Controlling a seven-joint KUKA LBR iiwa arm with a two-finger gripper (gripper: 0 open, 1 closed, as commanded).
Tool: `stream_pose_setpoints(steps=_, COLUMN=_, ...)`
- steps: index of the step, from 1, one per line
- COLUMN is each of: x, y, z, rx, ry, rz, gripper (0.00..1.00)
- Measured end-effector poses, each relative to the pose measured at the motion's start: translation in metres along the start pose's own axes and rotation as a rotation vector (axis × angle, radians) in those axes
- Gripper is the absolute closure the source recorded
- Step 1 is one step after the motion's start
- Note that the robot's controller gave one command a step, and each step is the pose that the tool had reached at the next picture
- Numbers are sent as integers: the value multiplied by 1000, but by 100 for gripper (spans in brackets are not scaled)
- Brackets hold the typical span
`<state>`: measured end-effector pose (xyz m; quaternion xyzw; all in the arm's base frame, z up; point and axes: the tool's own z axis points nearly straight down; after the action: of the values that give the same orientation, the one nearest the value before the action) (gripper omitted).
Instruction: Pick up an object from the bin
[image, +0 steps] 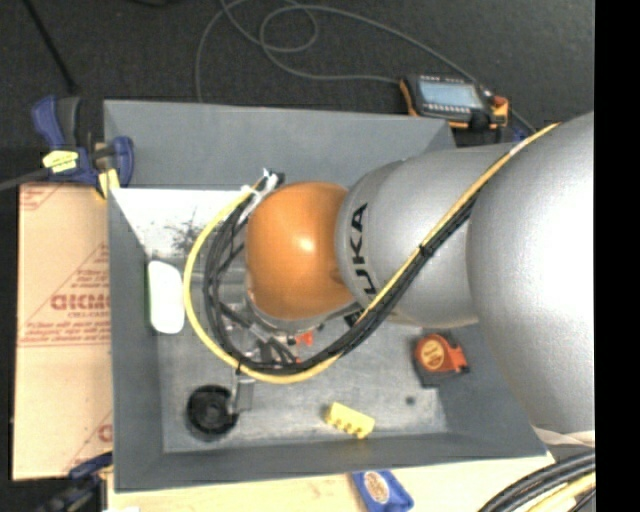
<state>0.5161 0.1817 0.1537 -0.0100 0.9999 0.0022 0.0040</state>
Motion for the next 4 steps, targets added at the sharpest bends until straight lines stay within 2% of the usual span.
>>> stream_pose_setpoints(steps=1, x=26, y=-4, z=52, rx=4, ry=5, rz=-55, gripper=0)
stream_pose_setpoints(steps=2, x=32, y=-2, z=78, rx=3, ry=6, rz=21, gripper=0)
stream_pose_setpoints(steps=3, x=33, y=39, z=81, rx=0, ry=-5, rz=-78, gripper=100)
stream_pose_setpoints(steps=4, x=33, y=39, z=81, rx=0, ry=-4, rz=-76, gripper=100)
